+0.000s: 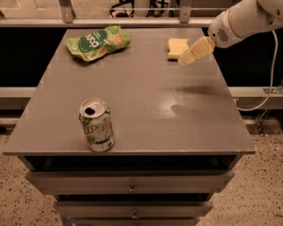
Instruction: Move sponge near green rice chip bag
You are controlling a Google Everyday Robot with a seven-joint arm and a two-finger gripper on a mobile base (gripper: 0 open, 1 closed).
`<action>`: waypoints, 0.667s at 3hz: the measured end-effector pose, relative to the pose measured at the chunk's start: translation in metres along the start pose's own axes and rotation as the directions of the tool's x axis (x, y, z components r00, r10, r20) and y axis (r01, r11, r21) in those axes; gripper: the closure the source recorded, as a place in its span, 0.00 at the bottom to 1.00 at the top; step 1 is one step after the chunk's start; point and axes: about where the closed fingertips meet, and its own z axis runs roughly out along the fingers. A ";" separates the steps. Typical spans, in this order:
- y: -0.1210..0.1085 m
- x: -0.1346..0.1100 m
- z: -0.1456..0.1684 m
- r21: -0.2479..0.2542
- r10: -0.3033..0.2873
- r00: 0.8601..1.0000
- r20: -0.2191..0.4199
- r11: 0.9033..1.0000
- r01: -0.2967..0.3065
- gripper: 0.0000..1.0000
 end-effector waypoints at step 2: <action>-0.045 -0.006 0.061 0.072 0.174 0.982 0.079 0.981 -0.180 0.00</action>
Offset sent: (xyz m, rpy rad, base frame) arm 0.0917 -0.0055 -0.0415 0.1731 -0.0197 -0.2517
